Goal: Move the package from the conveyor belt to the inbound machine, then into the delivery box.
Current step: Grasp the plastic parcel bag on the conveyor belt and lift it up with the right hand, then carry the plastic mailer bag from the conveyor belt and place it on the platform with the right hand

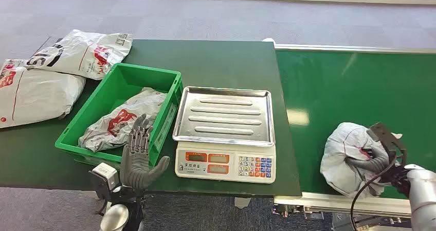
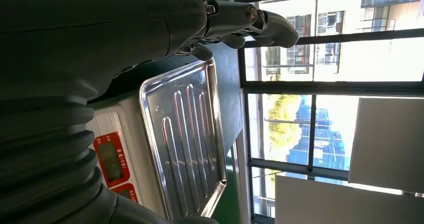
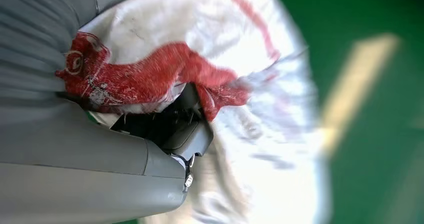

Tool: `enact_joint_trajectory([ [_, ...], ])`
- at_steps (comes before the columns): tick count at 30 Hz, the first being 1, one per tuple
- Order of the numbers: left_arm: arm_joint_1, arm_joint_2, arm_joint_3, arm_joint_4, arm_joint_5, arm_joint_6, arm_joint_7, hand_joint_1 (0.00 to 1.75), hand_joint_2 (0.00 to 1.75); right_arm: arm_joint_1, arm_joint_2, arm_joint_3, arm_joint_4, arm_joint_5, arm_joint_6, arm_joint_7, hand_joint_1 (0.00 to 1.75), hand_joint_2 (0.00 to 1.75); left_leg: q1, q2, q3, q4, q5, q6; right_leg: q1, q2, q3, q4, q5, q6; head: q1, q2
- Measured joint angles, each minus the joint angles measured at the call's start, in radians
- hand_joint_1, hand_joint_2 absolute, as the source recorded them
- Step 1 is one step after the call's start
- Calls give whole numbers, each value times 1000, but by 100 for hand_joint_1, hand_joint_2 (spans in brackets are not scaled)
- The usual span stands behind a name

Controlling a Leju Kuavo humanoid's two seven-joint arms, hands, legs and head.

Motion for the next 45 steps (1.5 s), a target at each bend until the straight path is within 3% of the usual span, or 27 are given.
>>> enact_joint_trajectory([
  [10, 7, 0, 12, -9, -5, -1, -5, 0, 175, -6, 31, -81, -79, -177, 4, -85, 175, 175, 0, -3, -3, 0, 1, 1, 0, -3, -2, 0, 0, 0, 0, 0],
  [12, 5, 0, 13, -9, -8, -1, -9, 0, 175, -4, 40, -93, -108, -290, 4, -126, 175, 175, -1, -3, -4, 0, 1, 1, -1, -3, -3, 0, 0, 0, 0, 0],
  [14, 1, 0, 14, -10, -11, -1, -13, 0, 175, -2, 52, -100, -176, -468, 0, -114, 175, 175, -1, -3, -4, 0, 1, 1, -1, -3, -3, 0, 0, 0, 0, 0],
  [17, -8, 0, 20, -12, -15, 0, -17, 0, 175, -4, 72, -99, -321, -767, -9, -14, 175, 175, -1, -3, -5, 0, 1, 1, -1, -2, -4, 0, 0, 0, 0, 0],
  [19, -18, 0, 26, -12, -20, 1, -19, 0, 175, -25, 91, -81, -404, -872, -47, 54, 175, 175, -1, -2, -6, 0, 1, 1, -1, -1, -4, 1, 0, 0, 0, 0],
  [23, -57, 0, 32, -11, -40, 5, -19, 0, 175, -98, 165, 59, -485, -856, -258, 145, 175, 175, 0, 6, -6, -1, 1, -1, 0, 6, -4, 2, 1, -2, 0, 0],
  [26, -86, 0, 42, -11, -49, 9, -17, 0, 175, -133, 233, 219, -482, -831, -476, 139, 175, 175, 0, 8, -1, -2, 4, -3, 0, 8, -6, 2, 3, -4, 0, 0],
  [28, -95, 0, 49, -10, -52, 10, -16, 0, 175, -145, 264, 299, -476, -833, -573, 131, 175, 175, 0, 2, -3, -2, 8, -4, 1, 2, -7, 2, 4, -4, 0, 0],
  [35, -116, 0, 72, -17, -63, 24, -11, 0, 175, -201, 387, 480, -427, -839, -714, 141, 175, 175, 2, -7, -8, -3, 11, -6, 2, -6, -10, 3, 4, -5, 0, 0],
  [42, -119, 0, 84, -19, -66, 30, -10, 0, 175, -227, 429, 532, -388, -846, -717, 146, 175, 175, 2, -14, -13, -3, 12, -6, 2, -12, -11, 3, 4, -6, 0, 0],
  [45, -122, 0, 96, -27, -72, 43, -6, 0, 175, -245, 476, 564, -358, -840, -768, 184, 175, 175, 2, -11, -13, -3, 11, -6, 2, -9, -12, 3, 4, -6, 0, 0],
])
